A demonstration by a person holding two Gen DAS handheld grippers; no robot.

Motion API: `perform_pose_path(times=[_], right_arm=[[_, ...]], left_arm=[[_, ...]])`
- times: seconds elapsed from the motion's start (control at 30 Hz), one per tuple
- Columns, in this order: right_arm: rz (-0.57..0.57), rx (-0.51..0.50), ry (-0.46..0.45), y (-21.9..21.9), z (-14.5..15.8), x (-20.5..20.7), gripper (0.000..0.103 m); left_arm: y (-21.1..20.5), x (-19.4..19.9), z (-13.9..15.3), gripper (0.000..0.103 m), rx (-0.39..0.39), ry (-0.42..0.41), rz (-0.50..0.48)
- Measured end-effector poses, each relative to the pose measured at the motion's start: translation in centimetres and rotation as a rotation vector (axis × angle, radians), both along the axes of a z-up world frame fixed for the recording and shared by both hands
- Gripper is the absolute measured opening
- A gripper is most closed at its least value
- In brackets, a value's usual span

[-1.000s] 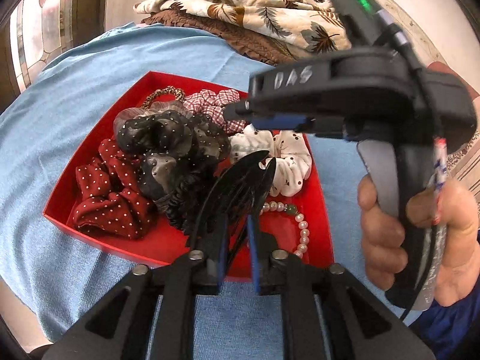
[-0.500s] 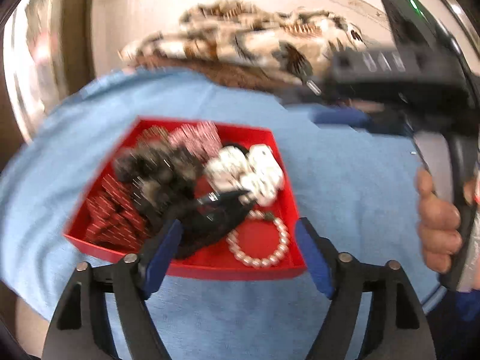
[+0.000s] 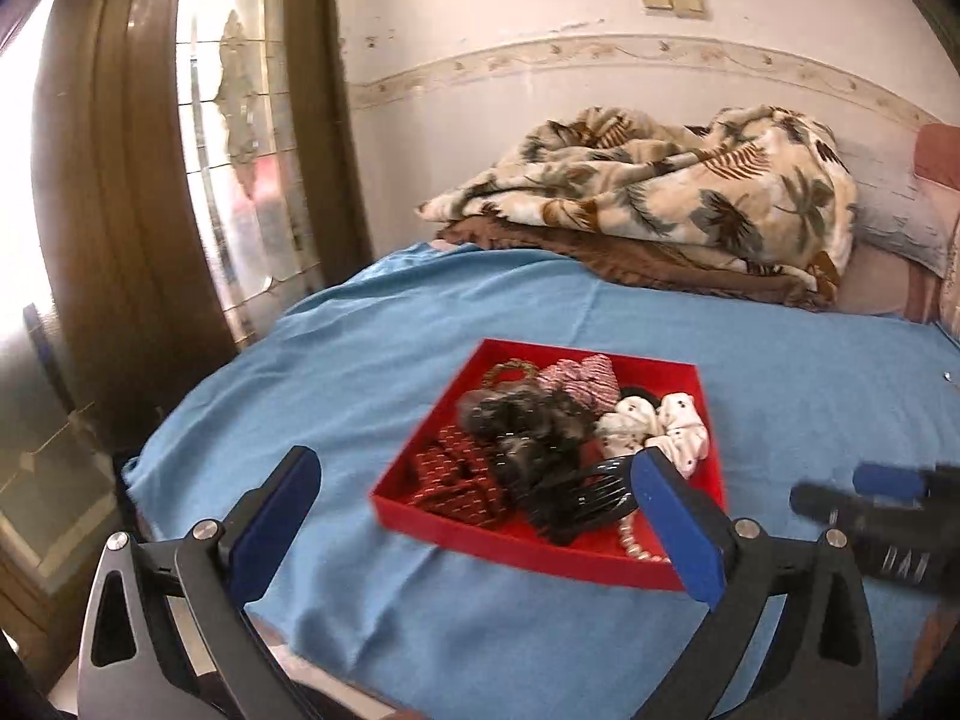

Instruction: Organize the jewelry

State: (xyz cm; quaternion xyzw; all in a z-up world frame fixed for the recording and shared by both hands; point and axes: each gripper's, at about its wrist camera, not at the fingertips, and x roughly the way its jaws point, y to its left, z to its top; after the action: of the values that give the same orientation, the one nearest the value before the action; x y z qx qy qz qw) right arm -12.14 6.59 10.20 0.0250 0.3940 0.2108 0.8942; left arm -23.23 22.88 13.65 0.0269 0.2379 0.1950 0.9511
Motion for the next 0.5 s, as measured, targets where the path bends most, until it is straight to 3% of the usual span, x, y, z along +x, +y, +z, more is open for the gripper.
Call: perform_pose_path(times=[0.17, 0.5], right_arm=[[0.009, -0.083, -0.077, 1.3, 0.2, -3.2, 0.076], [0.015, -0.130, -0.172, 2.1, 1.4, -7.2, 0.083]], left_arm=[[1.3, -1.9, 1.3, 0.103, -0.076, -0.005, 0.004], [1.4, -3.3, 2.1, 0.103, -0.097, 0.004, 0.014]])
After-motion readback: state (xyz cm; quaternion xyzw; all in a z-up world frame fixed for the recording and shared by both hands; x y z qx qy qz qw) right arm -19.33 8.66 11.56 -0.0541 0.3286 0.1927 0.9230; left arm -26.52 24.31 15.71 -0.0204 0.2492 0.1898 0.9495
